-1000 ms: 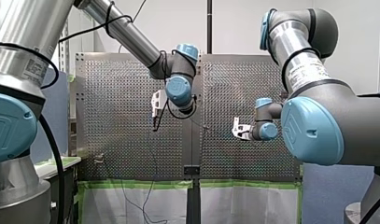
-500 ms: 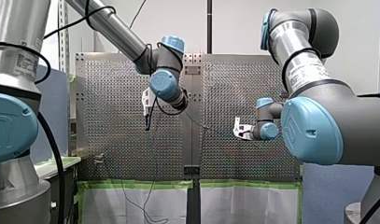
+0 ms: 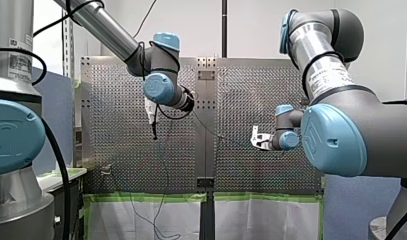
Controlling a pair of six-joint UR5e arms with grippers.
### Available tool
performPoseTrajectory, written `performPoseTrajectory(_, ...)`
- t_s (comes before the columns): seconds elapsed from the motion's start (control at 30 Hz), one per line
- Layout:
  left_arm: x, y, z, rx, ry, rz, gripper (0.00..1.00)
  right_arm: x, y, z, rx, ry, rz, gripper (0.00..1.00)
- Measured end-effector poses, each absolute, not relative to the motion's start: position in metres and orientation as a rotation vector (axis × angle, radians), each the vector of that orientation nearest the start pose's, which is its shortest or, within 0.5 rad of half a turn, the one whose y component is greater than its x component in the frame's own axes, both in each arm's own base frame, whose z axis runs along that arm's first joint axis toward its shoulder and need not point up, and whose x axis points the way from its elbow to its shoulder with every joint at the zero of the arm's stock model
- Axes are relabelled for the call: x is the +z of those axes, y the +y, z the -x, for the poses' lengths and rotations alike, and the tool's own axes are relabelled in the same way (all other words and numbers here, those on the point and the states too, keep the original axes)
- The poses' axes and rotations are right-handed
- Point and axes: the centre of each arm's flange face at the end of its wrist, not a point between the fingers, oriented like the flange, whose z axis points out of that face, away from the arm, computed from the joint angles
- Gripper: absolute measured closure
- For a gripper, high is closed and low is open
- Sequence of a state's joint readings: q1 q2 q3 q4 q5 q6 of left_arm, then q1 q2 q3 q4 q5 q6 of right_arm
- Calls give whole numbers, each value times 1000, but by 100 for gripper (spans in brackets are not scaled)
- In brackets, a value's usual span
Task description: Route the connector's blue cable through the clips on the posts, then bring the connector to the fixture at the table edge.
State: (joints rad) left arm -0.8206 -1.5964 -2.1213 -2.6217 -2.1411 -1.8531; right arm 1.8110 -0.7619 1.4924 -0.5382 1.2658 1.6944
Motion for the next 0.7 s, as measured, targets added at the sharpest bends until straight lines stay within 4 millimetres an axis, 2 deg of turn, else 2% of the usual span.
performPoseTrajectory(0.43, 278, -333, -216, -455, 1548, 45, 0, 83, -624, -312, 1546, -1212, -1657, 100)
performPoseTrajectory(0.7, 278, -332, -221, -471, 1527, 46, 0, 83, -623, -315, 1549, -1211, -1660, 100)
